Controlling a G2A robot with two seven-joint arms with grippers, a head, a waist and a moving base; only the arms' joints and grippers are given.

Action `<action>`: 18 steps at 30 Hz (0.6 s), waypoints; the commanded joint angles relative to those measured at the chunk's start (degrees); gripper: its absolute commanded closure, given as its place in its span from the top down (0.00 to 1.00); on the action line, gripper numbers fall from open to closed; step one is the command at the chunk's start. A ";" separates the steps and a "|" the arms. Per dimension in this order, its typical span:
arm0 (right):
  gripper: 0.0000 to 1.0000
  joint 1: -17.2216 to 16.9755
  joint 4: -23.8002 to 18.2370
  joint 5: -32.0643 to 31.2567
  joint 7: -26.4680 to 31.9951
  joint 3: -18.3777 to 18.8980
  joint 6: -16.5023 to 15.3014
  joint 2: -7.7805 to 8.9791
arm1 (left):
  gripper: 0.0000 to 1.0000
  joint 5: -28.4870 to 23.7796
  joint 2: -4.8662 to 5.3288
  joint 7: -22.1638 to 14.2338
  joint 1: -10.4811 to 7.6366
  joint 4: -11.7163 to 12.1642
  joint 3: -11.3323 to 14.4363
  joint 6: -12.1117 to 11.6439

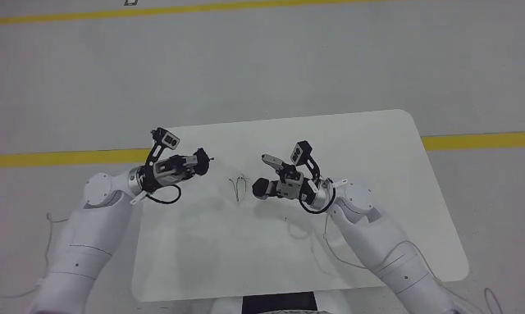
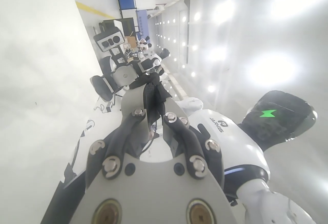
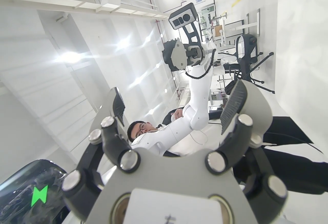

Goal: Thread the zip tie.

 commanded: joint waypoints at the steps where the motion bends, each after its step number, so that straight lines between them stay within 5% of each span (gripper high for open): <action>1: 1.00 0.00 0.00 0.00 0.00 0.00 0.00 0.00 | 0.00 -0.23 -0.54 -1.95 0.03 0.24 -1.59 -0.01; 10: 1.00 0.00 0.00 0.00 0.00 0.00 0.00 0.00 | 0.00 1.65 -1.10 -1.95 0.70 0.00 -1.77 -0.01; 14: 1.00 0.00 0.00 0.00 0.00 0.00 0.00 0.00 | 0.00 3.83 -1.68 5.19 0.31 -0.81 -3.52 -0.01; 18: 1.00 0.00 0.00 0.00 0.00 0.00 0.00 0.00 | 0.00 3.94 -2.97 5.92 -0.06 -1.02 -6.52 -0.01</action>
